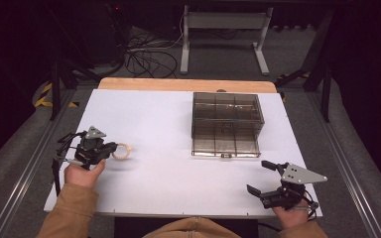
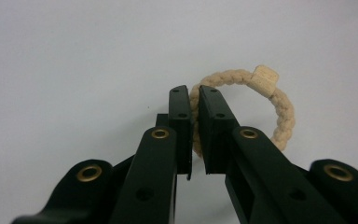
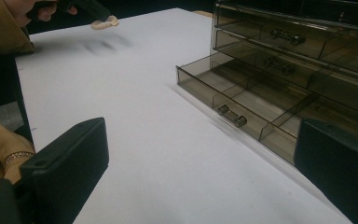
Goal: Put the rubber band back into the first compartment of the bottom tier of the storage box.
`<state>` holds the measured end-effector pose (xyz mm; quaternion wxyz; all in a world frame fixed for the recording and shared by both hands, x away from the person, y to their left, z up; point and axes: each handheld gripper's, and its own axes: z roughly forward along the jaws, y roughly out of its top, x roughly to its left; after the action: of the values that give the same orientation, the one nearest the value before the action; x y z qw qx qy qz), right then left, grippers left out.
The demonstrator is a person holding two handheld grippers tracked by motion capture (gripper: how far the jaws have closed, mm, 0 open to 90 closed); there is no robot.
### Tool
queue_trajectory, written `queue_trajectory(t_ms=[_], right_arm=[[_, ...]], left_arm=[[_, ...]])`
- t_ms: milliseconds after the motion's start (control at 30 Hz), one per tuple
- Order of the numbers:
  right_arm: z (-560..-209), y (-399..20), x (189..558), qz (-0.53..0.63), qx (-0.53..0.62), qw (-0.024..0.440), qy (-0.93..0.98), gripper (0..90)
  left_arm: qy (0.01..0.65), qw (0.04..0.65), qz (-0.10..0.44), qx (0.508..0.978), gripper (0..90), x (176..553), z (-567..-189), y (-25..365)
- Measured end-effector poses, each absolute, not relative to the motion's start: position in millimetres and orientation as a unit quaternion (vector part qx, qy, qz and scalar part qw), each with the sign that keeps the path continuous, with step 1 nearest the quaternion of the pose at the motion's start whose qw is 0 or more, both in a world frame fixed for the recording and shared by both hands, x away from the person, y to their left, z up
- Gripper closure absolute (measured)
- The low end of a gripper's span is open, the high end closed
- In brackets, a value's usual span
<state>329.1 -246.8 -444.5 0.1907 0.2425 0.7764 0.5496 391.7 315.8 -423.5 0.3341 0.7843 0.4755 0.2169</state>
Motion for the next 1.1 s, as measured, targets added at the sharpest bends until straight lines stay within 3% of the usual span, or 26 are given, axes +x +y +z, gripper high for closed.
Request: queue_trajectory(t_ms=[600,1100], right_arm=[[-445,-249,328,0.55,0.247,0.189,0.775,3.7],[-446,-250,327,0.55,0.25,0.19,0.774,3.8]], left_arm=[[0.464,0.434,0.236,0.735,84.6,379,-410,325],[0.453,0.45,0.256,0.726,84.6,375,-404,324]])
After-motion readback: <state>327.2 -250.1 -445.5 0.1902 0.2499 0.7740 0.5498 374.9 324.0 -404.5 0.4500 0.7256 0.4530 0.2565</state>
